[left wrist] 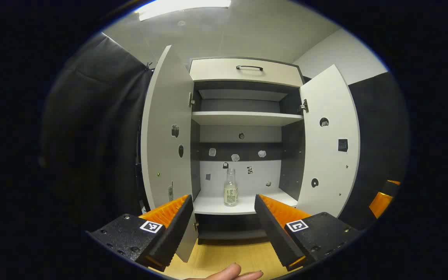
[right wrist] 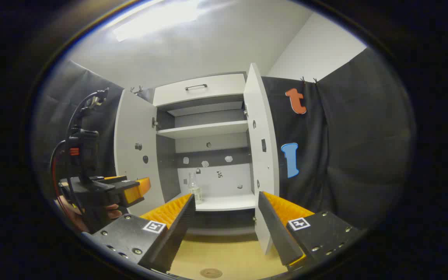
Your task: Grasp the bottle in the cabinet with the left hand and place it on the coaster, then close the right door with the right hand and the left door with the left hand.
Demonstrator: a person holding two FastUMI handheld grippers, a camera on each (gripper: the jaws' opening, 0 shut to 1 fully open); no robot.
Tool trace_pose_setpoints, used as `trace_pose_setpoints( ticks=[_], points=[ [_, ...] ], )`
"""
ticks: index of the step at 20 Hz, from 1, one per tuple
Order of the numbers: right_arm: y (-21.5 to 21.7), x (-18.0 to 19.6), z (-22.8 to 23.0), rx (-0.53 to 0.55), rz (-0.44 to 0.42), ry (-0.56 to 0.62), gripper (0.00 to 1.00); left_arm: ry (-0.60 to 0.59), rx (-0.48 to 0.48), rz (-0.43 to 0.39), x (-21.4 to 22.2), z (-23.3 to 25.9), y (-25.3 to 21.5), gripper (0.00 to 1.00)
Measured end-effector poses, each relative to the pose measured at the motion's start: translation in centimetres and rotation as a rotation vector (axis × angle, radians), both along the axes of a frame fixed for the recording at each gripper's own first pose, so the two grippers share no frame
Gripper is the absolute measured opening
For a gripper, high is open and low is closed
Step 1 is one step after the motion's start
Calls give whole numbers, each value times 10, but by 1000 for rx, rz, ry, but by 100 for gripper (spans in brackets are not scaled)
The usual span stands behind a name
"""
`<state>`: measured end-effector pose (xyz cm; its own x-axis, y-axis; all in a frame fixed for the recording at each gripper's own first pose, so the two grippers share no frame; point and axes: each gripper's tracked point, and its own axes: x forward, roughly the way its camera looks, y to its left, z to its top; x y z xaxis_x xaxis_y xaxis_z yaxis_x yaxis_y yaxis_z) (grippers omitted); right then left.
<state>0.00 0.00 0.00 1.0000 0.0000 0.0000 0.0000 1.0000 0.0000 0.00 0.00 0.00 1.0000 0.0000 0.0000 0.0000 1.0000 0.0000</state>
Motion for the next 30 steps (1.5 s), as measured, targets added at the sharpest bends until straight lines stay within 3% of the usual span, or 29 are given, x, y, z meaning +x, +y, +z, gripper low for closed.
trace_pose_setpoints(
  ticks=[1,6,13,22,30],
  points=[
    [0,1,-1,-1,-1,2,98,3,2,-4,2,-3,0,99],
    [-2,22,-3,-7,-17,10,98,31,-4,-29,19,-11,-4,100],
    [3,68,-11,-28,-16,7,98,-25,19,-67,67,-15,-12,100],
    [5,139,-21,-53,-18,14,98,32,-5,-82,176,-53,-19,100],
    [10,171,-34,-76,14,25,98,68,-8,-69,283,-95,-36,100]
  ],
)
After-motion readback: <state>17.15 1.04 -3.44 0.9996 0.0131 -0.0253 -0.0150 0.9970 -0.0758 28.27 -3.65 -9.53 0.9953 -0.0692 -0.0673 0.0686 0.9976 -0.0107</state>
